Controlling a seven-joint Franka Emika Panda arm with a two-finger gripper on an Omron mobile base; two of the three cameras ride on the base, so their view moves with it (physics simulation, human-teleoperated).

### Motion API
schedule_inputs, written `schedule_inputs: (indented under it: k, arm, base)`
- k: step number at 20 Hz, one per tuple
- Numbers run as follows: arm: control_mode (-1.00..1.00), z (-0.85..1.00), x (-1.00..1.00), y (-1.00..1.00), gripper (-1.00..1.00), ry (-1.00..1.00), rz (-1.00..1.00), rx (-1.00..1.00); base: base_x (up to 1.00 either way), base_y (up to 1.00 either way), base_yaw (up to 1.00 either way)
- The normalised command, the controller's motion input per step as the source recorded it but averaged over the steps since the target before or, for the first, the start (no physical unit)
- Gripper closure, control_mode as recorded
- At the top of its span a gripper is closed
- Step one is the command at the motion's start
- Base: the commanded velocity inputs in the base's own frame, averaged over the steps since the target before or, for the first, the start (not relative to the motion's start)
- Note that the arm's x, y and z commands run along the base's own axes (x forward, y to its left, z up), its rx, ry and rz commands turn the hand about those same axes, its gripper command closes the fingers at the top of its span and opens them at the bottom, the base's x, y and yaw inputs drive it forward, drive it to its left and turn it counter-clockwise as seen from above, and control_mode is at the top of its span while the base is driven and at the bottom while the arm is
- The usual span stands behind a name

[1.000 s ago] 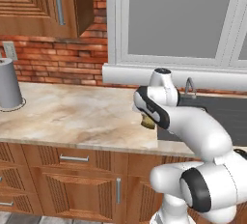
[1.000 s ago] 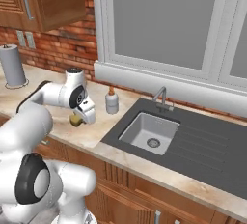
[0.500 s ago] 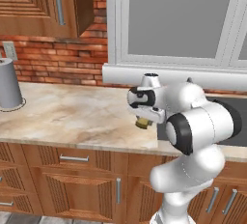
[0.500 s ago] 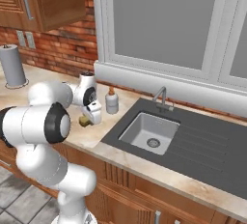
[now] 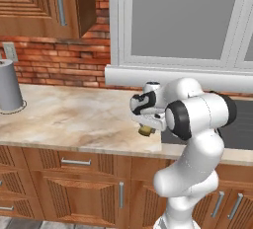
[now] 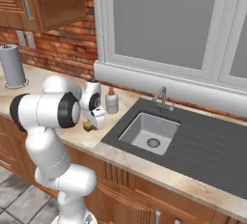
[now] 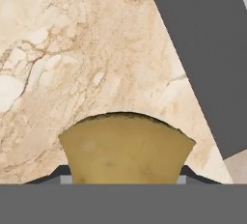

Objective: Restock the sink supplies by placing the sponge and soap dispenser on the counter and next to the sink. Make sure the soap dispenser is upright.

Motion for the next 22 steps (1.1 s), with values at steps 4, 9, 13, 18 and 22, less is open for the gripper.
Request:
schedule_inputs:
  k: [4, 9, 13, 18, 22]
  arm:
    - [-1.0, -0.42, 0.01, -0.06, 1.0, 0.0, -0.04, 0.0]
    - [-1.0, -0.19, 0.01, -0.04, -1.0, 0.0, -0.05, 0.0]
    - [-1.0, 0.0, 0.0, -0.14, -1.0, -0.01, -0.07, 0.0]
    - [-1.0, 0.12, -0.16, -0.12, -1.0, 0.0, -0.12, 0.03]
    - [-1.0, 0.59, -0.46, -0.05, -1.0, -0.01, -0.14, 0.01]
  base:
    - [0.0, 0.0, 0.0]
    - [0.0, 0.0, 0.0]
    - [0.0, 0.0, 0.0]
    - [0.0, 0.0, 0.0]
    - [0.0, 0.0, 0.0]
